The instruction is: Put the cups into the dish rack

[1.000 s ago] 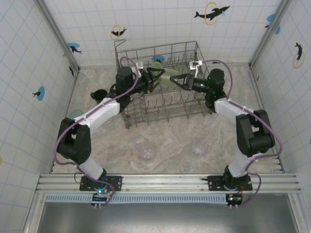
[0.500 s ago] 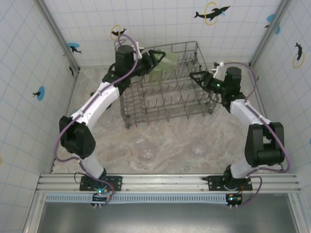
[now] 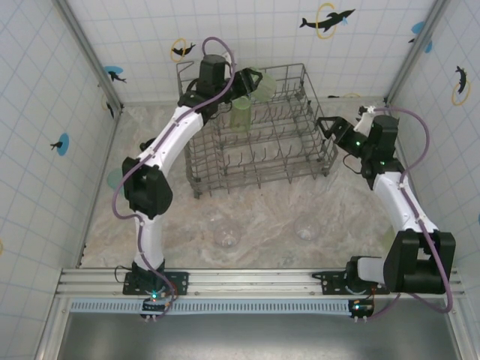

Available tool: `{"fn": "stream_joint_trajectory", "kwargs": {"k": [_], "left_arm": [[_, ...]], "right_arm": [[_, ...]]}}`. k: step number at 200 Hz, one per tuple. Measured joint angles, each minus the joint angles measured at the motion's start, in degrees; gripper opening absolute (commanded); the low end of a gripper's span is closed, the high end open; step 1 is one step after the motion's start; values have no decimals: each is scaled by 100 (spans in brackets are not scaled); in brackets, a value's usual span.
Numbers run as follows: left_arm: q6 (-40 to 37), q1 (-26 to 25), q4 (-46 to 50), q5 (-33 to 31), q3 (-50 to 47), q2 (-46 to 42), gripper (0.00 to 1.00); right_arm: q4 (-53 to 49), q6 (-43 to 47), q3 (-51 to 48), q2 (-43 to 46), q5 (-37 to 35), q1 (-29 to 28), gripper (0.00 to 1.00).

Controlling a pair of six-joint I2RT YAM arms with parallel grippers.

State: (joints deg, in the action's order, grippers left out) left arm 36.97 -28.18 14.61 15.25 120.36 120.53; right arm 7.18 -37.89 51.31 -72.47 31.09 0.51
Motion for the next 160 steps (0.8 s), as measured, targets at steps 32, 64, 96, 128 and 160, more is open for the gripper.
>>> {"fn": "stream_joint_trajectory", "kwargs": {"k": [32, 64, 96, 128, 160], "left_arm": [[-363, -136, -234, -205, 122, 280, 0], [-715, -271, -551, -452, 149, 505, 0], [-1176, -444, -811, -850, 177, 763, 0], [-1631, -662, -920, -1309, 219, 1040, 0], [-1862, -813, -914, -1670, 229, 1220, 0]], "right_arm": [[-61, 133, -262, 304, -199, 94, 100], [-101, 251, -457, 420, -299, 299, 100], [-195, 334, -566, 446, -319, 444, 100], [-236, 413, -597, 505, -367, 522, 100], [-236, 448, -699, 570, -413, 522, 100]]}}
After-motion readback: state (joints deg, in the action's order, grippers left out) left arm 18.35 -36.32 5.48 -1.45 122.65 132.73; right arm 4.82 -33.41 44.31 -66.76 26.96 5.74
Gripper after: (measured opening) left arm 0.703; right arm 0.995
